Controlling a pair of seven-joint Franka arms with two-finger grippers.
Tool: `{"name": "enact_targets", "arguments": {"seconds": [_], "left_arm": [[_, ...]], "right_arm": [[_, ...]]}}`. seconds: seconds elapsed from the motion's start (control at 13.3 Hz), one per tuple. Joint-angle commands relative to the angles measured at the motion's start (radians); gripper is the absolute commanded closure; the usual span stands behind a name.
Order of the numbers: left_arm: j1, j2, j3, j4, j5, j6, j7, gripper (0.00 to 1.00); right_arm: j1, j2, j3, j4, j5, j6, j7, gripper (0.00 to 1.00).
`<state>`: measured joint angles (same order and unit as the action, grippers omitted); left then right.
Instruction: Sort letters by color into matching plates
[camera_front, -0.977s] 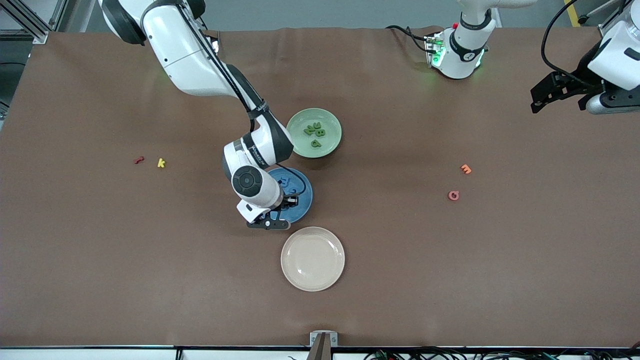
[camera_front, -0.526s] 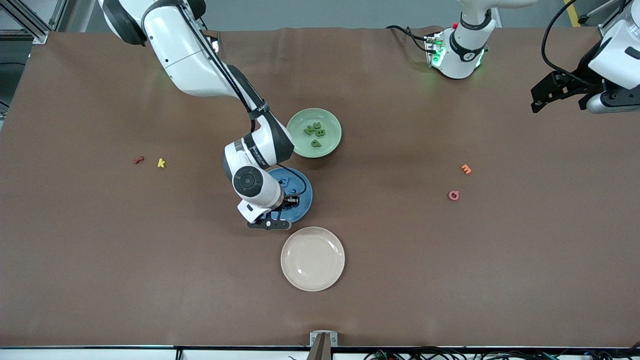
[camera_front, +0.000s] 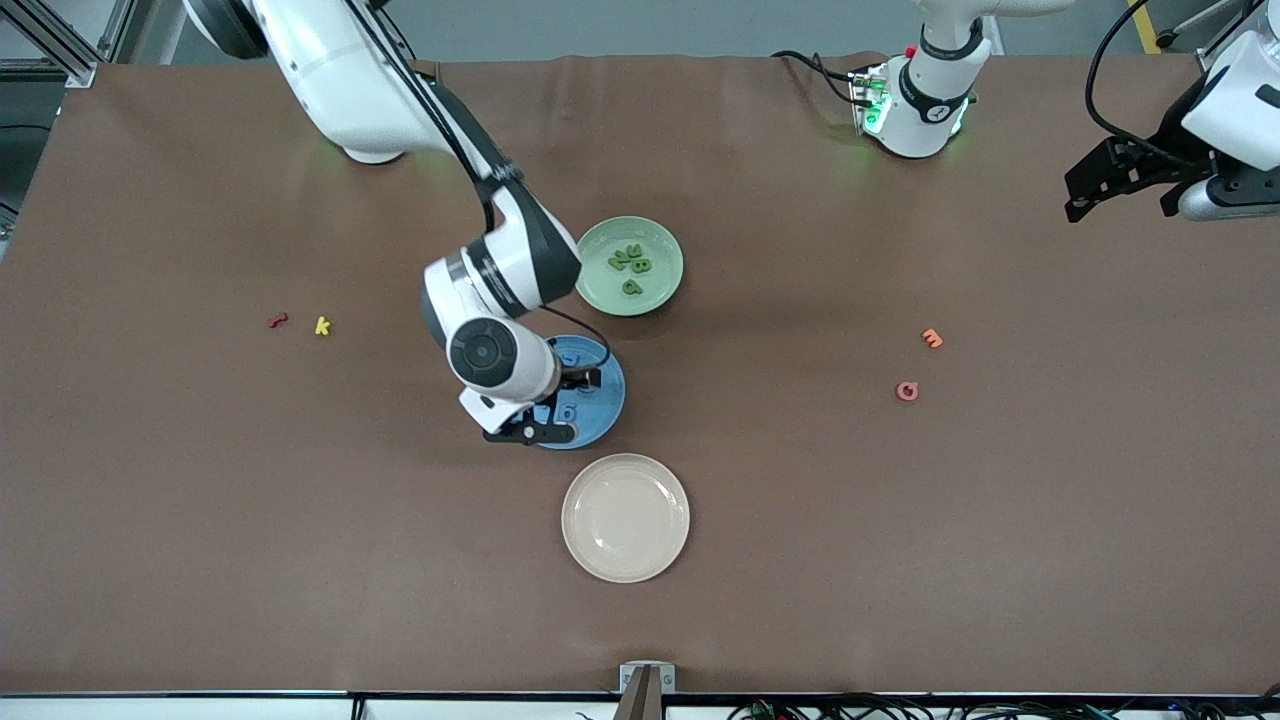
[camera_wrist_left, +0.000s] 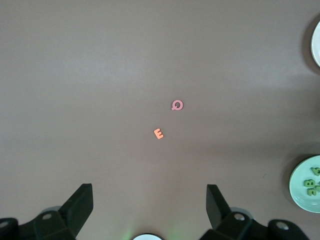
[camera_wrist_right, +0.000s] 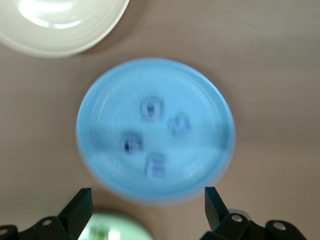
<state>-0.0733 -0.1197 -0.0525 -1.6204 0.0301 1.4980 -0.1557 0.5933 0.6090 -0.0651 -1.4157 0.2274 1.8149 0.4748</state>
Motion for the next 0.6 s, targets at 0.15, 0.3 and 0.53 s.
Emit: {"name": "enact_targets", "arguments": {"seconds": [0.15,0.3,0.53], "left_arm": [[0.006,-0.02,-0.004,-0.009,0.005,-0.001,0.001,0.0],[0.006,-0.02,-0.004,-0.007,0.004,-0.001,0.001,0.0],[0.006,-0.017,-0.006,-0.009,0.004,0.001,0.001,0.0]], "right_arm": [[-0.084,-0.374,-0.005,-0.075,0.007,-0.415,0.005,0.01],[-0.118,-0.548,-0.006,-0.177,-0.066,-0.46,-0.008,0.0],[-0.22,-0.731,-0.007,-0.299,-0.135,-0.462,-0.109,0.0]]}}
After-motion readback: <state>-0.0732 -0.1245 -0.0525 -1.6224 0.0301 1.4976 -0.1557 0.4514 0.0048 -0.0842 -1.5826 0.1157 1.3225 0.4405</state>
